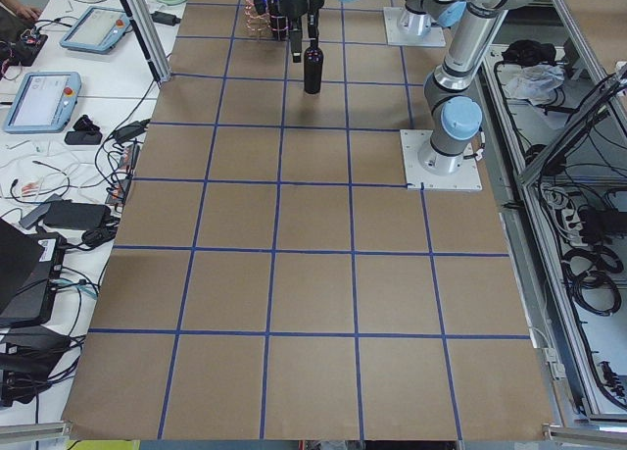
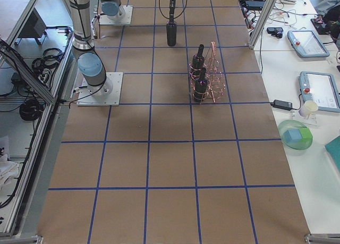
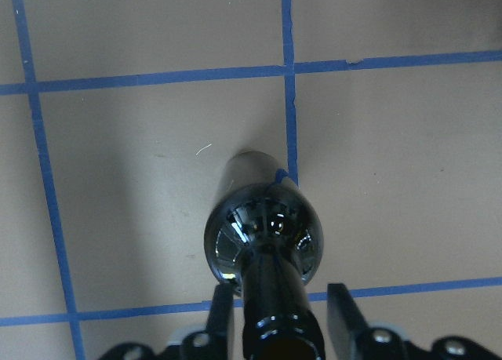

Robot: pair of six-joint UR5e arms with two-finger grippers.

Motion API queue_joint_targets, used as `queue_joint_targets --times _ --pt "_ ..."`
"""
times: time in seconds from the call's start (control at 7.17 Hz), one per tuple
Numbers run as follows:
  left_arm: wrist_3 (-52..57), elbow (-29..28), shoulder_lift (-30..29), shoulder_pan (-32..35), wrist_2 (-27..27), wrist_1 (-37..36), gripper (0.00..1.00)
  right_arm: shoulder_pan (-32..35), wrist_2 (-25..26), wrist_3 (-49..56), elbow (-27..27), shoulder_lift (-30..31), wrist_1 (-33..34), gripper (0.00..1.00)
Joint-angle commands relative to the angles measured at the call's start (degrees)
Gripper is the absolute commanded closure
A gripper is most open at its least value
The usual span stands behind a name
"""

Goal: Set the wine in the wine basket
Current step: 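Lower the right gripper over the bottle neck and close on it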

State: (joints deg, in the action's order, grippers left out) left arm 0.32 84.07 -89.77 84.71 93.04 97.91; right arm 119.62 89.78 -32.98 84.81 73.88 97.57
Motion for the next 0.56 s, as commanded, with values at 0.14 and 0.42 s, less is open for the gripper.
queue_joint_targets --times 0.14,0.42 --pt "0.0 0.6 0.2 -0.1 0.6 0.1 0.0 -0.3 0.0 0.0 -0.1 0.8 0.3 1.0" --pt "-0.1 0.6 0.4 -0.1 0.6 -0.2 0.0 -1.1 0.2 0.2 -0.7 1.3 0.0 1.0"
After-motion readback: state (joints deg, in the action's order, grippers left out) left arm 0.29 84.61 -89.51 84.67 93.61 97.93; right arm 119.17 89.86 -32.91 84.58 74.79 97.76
